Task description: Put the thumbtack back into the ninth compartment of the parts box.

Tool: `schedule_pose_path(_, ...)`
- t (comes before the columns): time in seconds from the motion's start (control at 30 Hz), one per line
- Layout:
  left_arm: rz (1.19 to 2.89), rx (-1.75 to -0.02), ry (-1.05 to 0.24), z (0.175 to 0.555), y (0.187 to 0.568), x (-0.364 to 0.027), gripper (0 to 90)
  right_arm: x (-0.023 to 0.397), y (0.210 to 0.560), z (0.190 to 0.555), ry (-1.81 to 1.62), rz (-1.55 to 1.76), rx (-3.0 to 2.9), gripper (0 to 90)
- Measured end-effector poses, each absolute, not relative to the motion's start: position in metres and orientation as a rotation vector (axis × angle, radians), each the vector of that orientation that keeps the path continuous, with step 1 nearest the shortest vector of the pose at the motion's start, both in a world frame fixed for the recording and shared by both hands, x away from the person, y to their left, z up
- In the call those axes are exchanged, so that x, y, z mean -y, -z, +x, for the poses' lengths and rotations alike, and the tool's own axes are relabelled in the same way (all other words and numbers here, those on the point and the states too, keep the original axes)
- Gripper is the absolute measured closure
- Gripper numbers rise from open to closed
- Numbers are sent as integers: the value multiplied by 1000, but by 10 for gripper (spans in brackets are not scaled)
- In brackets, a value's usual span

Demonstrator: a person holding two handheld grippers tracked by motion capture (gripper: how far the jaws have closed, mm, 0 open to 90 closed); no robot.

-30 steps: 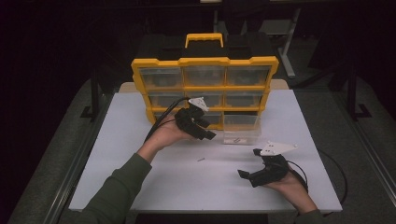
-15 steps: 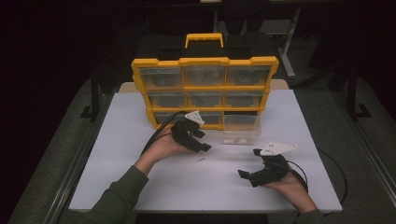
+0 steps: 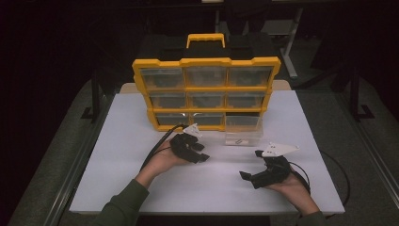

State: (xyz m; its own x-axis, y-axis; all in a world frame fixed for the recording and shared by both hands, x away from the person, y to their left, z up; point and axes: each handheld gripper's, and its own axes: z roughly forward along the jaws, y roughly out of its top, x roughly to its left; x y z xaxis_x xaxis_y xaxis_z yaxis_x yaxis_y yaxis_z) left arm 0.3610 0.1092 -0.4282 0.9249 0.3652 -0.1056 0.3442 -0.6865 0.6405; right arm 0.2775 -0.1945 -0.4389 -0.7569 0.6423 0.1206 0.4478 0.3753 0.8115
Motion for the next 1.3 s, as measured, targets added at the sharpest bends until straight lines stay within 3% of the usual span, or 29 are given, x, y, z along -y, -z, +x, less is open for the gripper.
schedule_pose_path(0.5,2413,-496,0,361,445,-105,757,195,439,277,-1325,972,-2420,0)
schedule_pose_path(1.3,2418,-499,-5,362,446,-104,874,194,439,277,-1323,972,-2420,0)
